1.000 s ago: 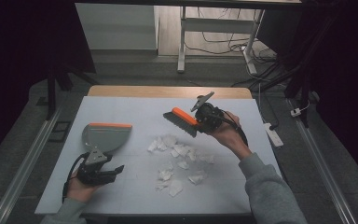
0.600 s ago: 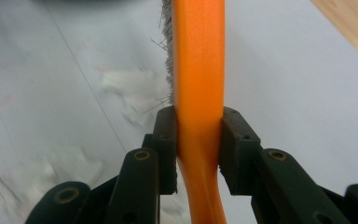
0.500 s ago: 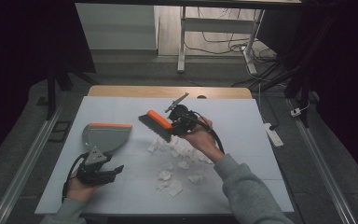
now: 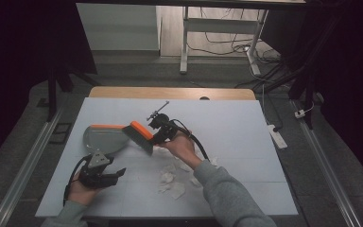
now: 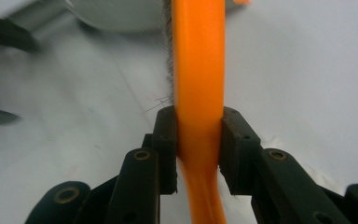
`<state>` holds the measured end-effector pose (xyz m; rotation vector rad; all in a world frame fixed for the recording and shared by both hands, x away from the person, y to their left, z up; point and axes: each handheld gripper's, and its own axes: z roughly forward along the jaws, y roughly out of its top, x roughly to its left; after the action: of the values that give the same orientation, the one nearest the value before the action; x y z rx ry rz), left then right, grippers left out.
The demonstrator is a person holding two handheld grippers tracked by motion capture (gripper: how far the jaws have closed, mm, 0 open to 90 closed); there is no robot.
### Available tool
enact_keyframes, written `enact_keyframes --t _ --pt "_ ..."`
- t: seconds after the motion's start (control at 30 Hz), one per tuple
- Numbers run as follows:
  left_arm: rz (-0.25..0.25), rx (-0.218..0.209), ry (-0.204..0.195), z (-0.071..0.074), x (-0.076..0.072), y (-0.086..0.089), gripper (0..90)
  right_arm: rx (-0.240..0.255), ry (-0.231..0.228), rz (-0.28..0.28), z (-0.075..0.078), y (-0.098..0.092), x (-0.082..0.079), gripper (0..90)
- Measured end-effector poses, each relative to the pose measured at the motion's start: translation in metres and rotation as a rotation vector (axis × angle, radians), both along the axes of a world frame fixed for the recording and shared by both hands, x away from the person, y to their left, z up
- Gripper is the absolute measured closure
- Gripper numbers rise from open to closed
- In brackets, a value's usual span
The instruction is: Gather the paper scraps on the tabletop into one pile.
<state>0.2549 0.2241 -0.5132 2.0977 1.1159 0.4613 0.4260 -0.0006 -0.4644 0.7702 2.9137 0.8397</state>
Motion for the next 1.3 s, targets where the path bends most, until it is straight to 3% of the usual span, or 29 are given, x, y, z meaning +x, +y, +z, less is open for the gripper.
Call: enact_keyframes --t 0.27,0.4,0.47,0.57,0.7,0.8,0.93,1.13,1.3 --pt "-0.005 -0.004 0.003 0.0 0.0 -0.001 36.8 -0.035 0.023 -0.118 0.003 -0.055 0.003 69.7" --pt "-0.008 -0.001 0.003 0.0 0.001 -0.002 36.8 -0.051 0.005 -0.132 0.015 -0.08 -0.001 69.8" --pt "-0.011 0.0 0.005 0.0 0.001 -0.002 36.8 -0.013 0.004 -0.127 0.027 -0.087 -0.003 69.7" --pt "-0.008 0.0 0.003 0.0 0.001 -0.002 36.8 0.019 -0.05 -0.122 0.047 -0.091 -0.003 69.7" --pt "-0.004 -0.004 0.0 0.0 0.001 -0.002 36.8 0.049 -0.084 -0.135 0.062 -0.096 0.008 69.7" --pt "-0.005 -0.005 0.002 0.0 0.001 -0.001 36.8 -0.019 -0.163 -0.128 0.06 -0.095 0.017 69.7" --pt "-0.006 -0.001 0.004 -0.001 0.001 -0.002 36.8 -0.177 -0.259 -0.083 0.042 -0.09 0.03 69.7" --pt "-0.003 -0.005 0.005 -0.001 0.002 0.0 36.8 -0.288 -0.278 0.027 0.017 -0.079 0.038 69.8" --pt "-0.004 -0.007 0.005 -0.001 0.002 0.001 36.8 -0.297 -0.227 0.124 0.015 -0.071 0.023 69.9"
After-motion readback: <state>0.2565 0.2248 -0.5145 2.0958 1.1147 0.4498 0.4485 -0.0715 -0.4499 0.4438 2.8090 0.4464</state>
